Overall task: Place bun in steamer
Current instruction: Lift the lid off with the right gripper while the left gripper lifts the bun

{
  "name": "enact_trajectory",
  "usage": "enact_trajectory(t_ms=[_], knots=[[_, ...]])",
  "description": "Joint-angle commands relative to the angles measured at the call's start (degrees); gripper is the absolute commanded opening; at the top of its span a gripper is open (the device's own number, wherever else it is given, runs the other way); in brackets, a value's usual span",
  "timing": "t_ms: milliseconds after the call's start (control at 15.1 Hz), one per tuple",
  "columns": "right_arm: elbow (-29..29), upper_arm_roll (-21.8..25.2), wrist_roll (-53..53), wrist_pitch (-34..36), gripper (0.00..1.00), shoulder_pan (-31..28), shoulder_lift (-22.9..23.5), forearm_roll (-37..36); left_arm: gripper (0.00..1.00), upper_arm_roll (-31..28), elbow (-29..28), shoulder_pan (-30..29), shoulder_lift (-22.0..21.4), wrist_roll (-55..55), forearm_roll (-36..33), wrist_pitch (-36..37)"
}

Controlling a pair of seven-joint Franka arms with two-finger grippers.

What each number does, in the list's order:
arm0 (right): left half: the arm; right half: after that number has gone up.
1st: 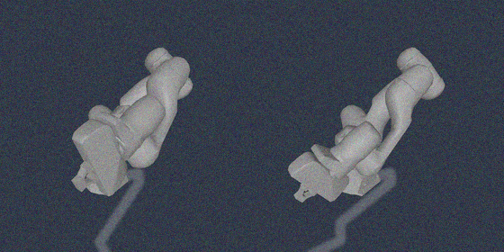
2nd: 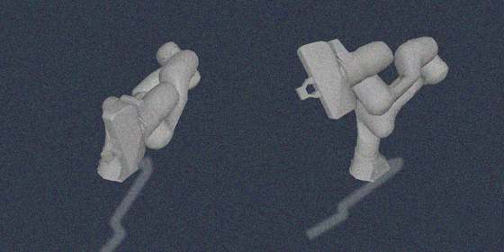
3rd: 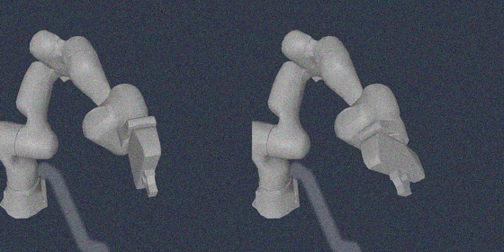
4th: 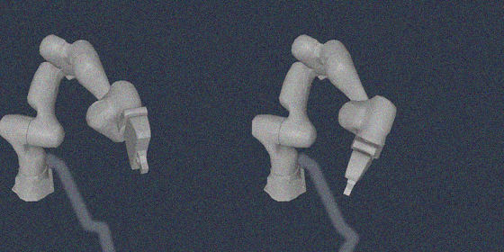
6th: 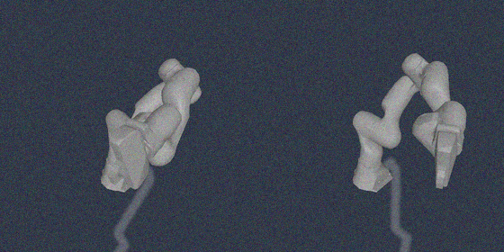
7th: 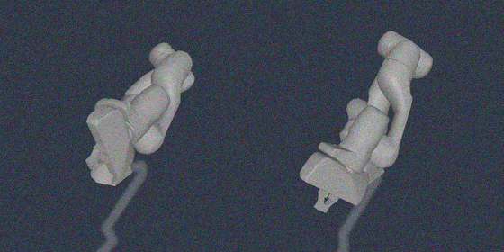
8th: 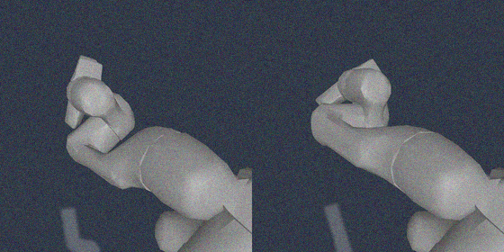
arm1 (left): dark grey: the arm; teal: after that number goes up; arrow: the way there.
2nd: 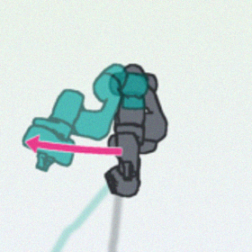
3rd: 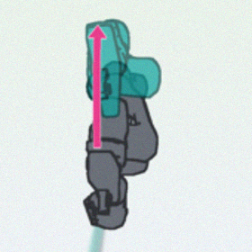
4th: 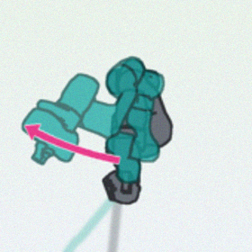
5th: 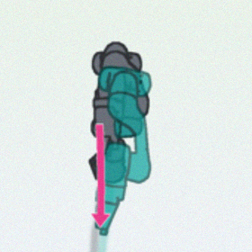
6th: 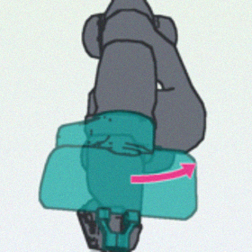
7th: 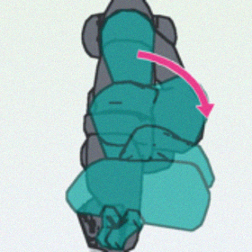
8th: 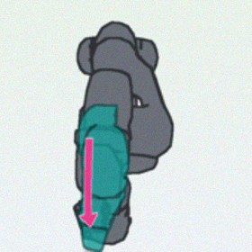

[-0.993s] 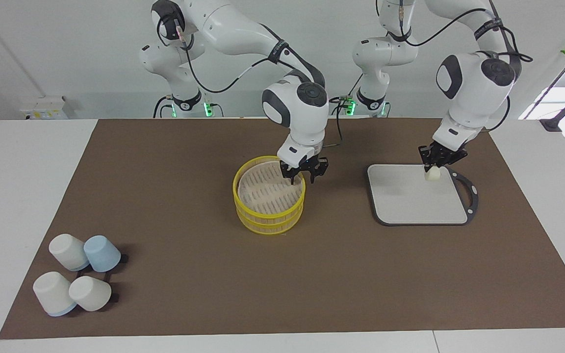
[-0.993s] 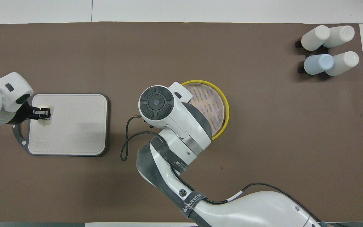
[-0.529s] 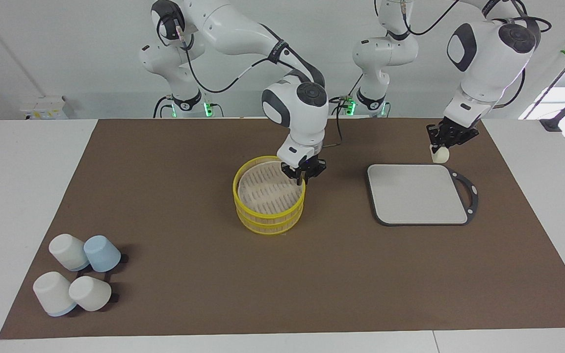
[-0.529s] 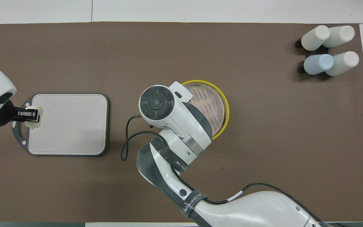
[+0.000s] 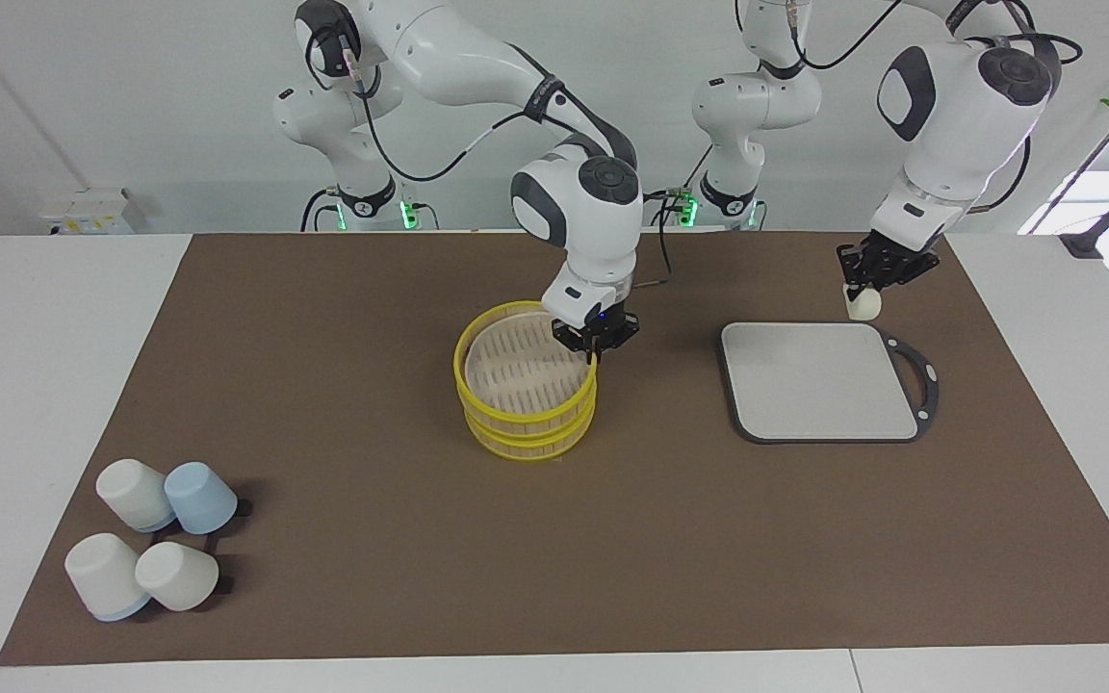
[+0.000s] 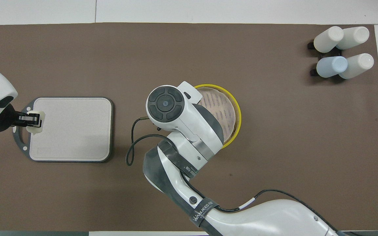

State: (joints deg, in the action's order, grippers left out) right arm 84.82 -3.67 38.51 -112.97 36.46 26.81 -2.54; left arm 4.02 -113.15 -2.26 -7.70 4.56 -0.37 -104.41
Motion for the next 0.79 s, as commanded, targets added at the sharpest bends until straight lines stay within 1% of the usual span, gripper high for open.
enact_trajectory(t_ms=[0,132,199,331,463,596,728], knots=[[-0.6,-0.3,-1.6,5.5,0.0,-1.5,-5.4,1.0,0.23,-0.3,0.6,0.7,0.1,-1.0,0.1,1.2],[-0.6,0.0,-6.0,9.2,0.0,-2.8,-8.0,1.1,0.23,-0.1,0.6,0.9,0.1,-3.3,0.3,0.8],[-0.6,0.2,-8.1,11.2,0.0,-3.7,-9.0,0.8,0.23,0.3,0.5,2.2,0.1,-5.8,0.3,0.3],[-0.6,0.2,-11.7,13.6,0.0,-7.6,-10.5,0.7,0.23,0.3,0.6,5.8,0.1,-12.5,0.3,-0.7],[-0.6,0.2,-17.1,14.6,0.0,-11.9,-11.3,0.7,0.23,0.4,0.6,10.4,0.5,-19.6,0.7,-1.8],[-0.2,0.2,-23.3,14.7,0.0,-16.1,-12.3,0.8,0.23,0.5,0.7,15.3,1.4,-27.3,2.8,-4.6],[0.3,0.2,-28.6,15.4,0.0,-20.1,-13.1,0.7,0.23,0.5,2.7,20.8,4.4,-34.4,3.1,-6.6]])
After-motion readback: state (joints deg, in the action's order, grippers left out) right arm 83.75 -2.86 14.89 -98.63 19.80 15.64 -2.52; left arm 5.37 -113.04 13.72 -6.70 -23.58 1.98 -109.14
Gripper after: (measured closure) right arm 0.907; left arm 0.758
